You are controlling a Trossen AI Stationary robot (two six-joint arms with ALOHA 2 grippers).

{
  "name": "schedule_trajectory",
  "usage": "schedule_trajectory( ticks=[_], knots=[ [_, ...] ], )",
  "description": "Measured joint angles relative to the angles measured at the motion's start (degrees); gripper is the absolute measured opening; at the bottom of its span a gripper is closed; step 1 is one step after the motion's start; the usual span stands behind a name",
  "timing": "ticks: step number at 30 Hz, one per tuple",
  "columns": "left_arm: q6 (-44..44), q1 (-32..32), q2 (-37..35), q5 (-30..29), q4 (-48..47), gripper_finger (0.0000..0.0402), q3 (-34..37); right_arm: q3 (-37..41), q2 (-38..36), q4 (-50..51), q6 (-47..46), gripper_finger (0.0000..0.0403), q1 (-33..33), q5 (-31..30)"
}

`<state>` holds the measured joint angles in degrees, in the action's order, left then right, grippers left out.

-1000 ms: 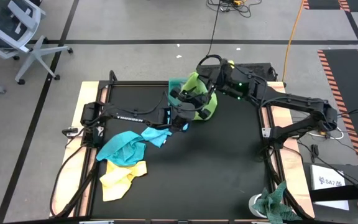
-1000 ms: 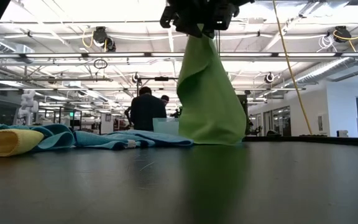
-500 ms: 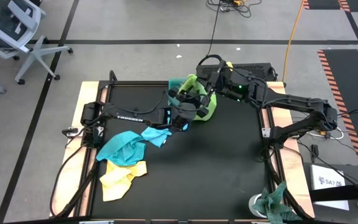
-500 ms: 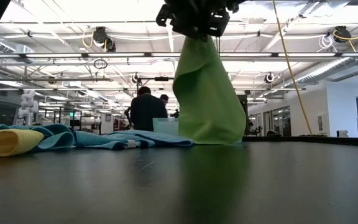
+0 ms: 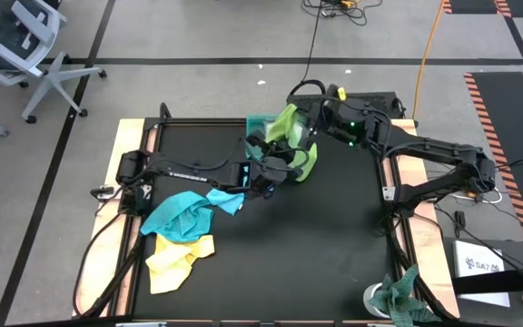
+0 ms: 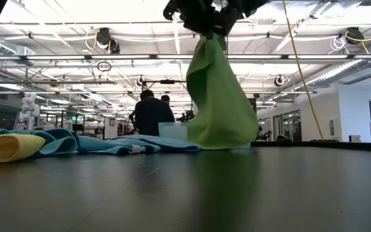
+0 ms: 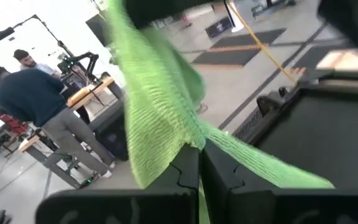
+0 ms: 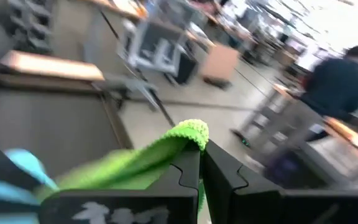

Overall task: Fold microfiber towels
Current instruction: Fold the green microfiber towel

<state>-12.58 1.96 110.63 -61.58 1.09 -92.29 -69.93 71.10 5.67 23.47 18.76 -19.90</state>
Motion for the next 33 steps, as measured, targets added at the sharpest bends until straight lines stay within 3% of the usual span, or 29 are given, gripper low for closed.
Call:
schedule_trajectory(
  ticks=[4, 18, 25, 28, 33],
  knots=[
    [-0.25, 0.47, -2.61, 1.74, -1.33, 0.0006, -0.01, 0.00, -3.04, 4.65, 1.04, 0.0000, 1.34, -0.76],
    [5.40, -2.21, -9.41, 21.41, -6.78, 0.0007, -0.09, 0.00, -12.43, 15.94, -2.16, 0.0000, 2.41, 0.33],
    [6.70, -4.86, -11.56, 32.12, -7.79, 0.0005, 0.08, -0.02, -15.79, 23.01, -7.58, 0.0000, 2.60, 7.07],
    [5.98, -6.44, -13.47, 34.62, -7.00, 0.0003, 0.04, -0.02, -16.79, 20.87, -4.05, 0.0000, 2.80, 4.79],
    [5.10, -10.06, -15.97, 42.87, -1.44, 0.0003, 0.02, -0.02, -17.48, 11.31, 9.78, 0.0000, 2.91, 0.47]
  ],
)
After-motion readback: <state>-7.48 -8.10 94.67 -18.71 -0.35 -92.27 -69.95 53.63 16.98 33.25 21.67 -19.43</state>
